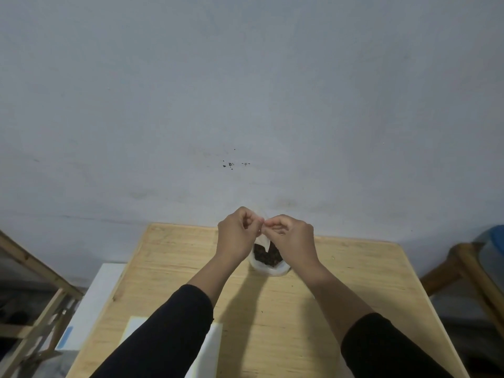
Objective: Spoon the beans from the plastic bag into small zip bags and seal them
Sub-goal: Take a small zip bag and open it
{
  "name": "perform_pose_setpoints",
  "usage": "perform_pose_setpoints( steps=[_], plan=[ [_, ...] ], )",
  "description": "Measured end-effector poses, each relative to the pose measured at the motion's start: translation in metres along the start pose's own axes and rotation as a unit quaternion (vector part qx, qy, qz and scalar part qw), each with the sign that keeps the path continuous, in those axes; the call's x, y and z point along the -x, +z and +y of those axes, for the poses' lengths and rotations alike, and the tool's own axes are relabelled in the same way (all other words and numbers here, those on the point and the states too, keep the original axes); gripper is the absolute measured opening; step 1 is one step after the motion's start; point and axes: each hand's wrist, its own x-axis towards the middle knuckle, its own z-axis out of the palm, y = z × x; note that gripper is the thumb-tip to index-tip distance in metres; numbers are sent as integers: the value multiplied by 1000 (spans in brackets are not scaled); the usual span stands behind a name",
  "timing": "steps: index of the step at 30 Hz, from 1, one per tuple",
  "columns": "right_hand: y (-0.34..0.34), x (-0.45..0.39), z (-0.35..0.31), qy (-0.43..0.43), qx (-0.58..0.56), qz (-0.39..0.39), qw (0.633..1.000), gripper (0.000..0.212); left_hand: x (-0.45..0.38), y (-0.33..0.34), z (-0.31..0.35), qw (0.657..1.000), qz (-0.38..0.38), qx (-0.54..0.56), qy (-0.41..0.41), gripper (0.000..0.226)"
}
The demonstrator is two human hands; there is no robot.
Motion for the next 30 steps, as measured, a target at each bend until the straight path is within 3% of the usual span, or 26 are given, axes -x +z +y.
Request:
perform_pose_setpoints(
  steps=[10,14,20,24,27,30],
  plan=[
    [-2,-6,-2,10,84,83,993,12,-3,-11,-12,991,1,-121,52,17],
    [1,-4,-4,-15,86,39,995,12,-2,-16,-13,995,-38,-80,45,9],
    [8,-1,-8,-68,99,14,993,27,6,-21,-8,993,-92,0,76,39],
    [7,0,-10,-64,115,-11,991,27,11,-25,-18,979,-184,23,80,75],
    [7,0,-14,-61,142,-32,987,28,10,-28,-27,969,-219,-34,107,106],
    [10,2,-20,-71,172,-63,980,28,7,-27,-27,968,-209,-71,118,122]
  ],
)
